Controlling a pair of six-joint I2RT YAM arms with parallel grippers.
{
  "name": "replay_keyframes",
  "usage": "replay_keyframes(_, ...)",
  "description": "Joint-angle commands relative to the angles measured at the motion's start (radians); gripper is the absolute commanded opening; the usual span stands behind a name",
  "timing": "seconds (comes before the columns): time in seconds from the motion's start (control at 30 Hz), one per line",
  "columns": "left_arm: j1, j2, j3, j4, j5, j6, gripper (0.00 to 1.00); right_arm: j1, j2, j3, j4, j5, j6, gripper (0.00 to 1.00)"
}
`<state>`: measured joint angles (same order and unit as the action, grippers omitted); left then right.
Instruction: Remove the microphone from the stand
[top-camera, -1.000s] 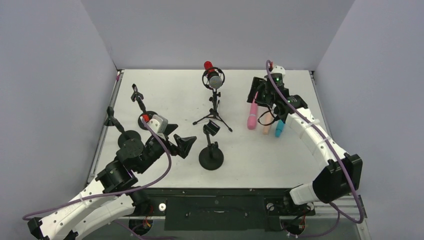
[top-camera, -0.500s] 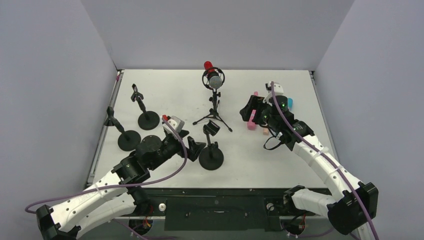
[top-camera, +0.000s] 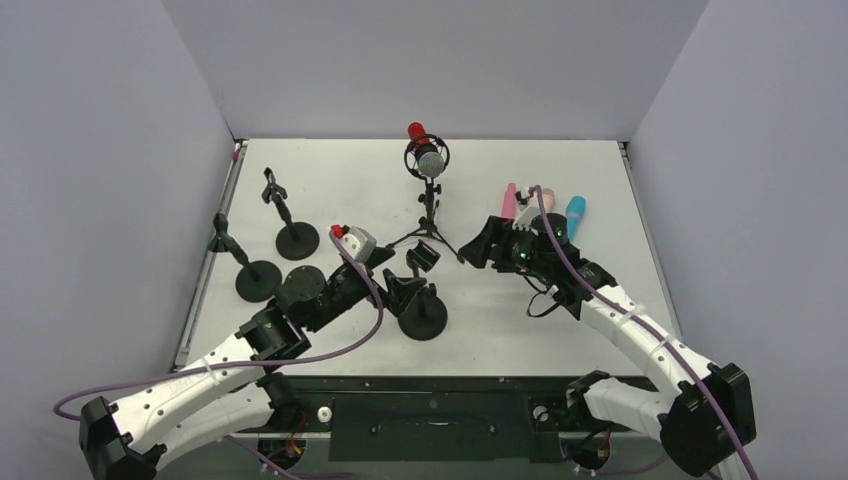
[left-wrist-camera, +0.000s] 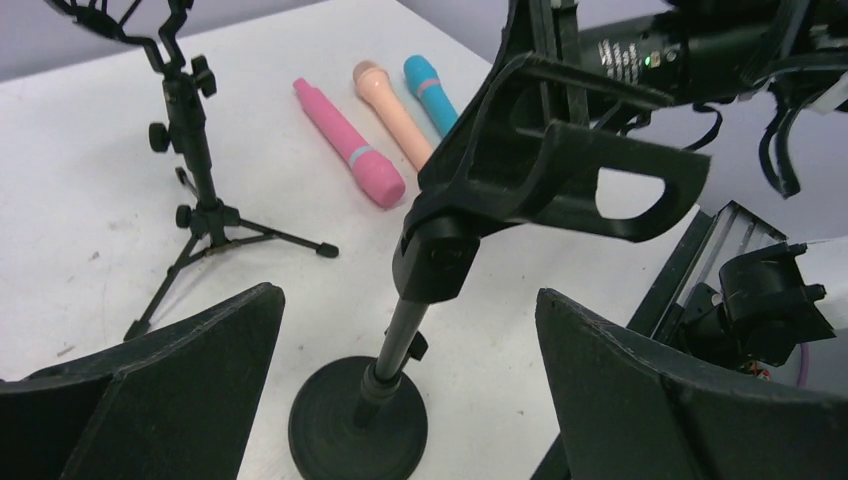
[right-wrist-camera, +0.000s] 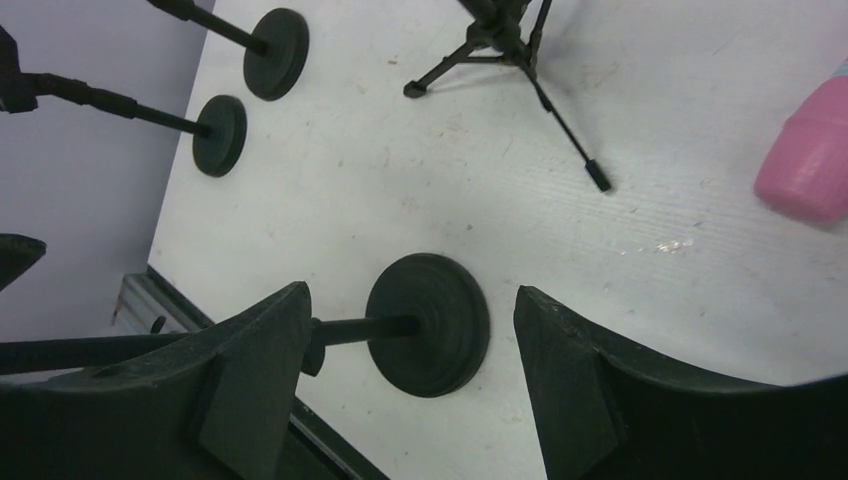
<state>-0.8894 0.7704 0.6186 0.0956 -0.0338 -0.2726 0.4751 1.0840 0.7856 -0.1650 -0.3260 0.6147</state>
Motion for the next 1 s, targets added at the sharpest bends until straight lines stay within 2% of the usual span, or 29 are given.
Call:
replay_keyframes(0.0,-0.003,0.028,0.01,0.166,0.034,0.065,0.97,0.022,-0.014,-0.055,0.181,-0.12,0.119,0.7)
replay_keyframes(0.1,-0.004,0.048,0.017,0.189,0.066,0.099,0.99,0.037,-0.019,-0.094,0.221,-0.141,0.17,0.7)
replay_keyframes(0.23,-0.003,0.067,0.017,0.238,0.08,0.128,0.9,0.064,-0.016,-0.121,0.236,-0.126,0.192,0.69)
replay_keyframes(0.57,-0.003,0.125,0.06,0.231,0.103,0.192,0.67,0.068,-0.001,-0.152,0.281,-0.136,0.239,0.68)
replay_keyframes(0.7,-0.004,0.126,0.056,0.259,0.095,0.192,0.61,0.073,0.012,-0.155,0.276,-0.136,0.238,0.67)
replay_keyframes(0.97,-0.003,0.116,0.056,0.285,0.076,0.198,0.57,0.093,0.038,-0.178,0.311,-0.147,0.253,0.67)
